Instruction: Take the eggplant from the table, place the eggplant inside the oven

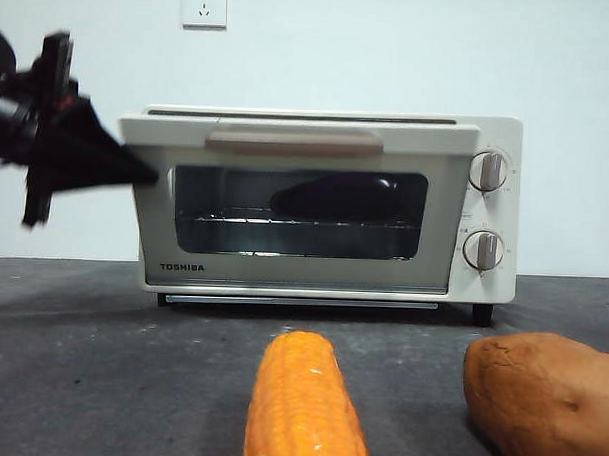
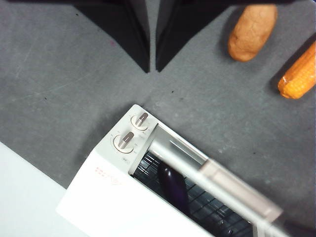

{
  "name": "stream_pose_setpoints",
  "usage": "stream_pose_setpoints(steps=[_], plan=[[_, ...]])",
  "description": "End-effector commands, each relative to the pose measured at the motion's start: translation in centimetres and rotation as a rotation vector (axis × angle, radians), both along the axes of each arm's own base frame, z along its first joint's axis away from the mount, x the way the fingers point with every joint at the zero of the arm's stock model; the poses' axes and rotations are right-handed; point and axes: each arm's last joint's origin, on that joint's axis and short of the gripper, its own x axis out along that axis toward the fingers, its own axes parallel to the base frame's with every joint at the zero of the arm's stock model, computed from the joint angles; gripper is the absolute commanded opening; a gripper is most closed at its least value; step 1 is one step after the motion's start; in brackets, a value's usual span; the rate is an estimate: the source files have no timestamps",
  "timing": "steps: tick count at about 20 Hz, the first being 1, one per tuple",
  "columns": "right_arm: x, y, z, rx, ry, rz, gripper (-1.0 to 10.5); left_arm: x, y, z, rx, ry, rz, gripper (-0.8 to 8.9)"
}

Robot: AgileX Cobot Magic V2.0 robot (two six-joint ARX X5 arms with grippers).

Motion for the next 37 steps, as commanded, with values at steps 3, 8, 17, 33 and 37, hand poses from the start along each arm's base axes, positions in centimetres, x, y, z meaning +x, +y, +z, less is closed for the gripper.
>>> stream_pose_setpoints(steps=[3, 8, 17, 33, 37], plan=[[0.5, 1.3, -1.7, -0.003, 0.019, 0.001, 0.0, 2.7, 1.0, 5.3, -0.039, -0.09, 0.047, 0.06], [1.3, 3.1, -5.4, -0.066, 0.011, 0.003, 0.0, 3.2, 1.1, 8.1, -0.016, -0.106, 0.104, 0.06], [4.2, 4.7, -11.0, -0.217, 0.013, 0.002, 0.0, -1.1, -0.6, 9.5, 0.285, -0.079, 0.167, 0.06], [11.0, -1.9, -15.3, 0.31, 0.043, -0.198, 0.0, -14.1, -3.8, 6.5, 0.546, -0.376, 0.504, 0.06], [10.3, -2.1, -18.6, 0.36, -0.014, -0.198, 0.0, -17.0, -2.9, 3.7, 0.527, -0.359, 0.587, 0.06]])
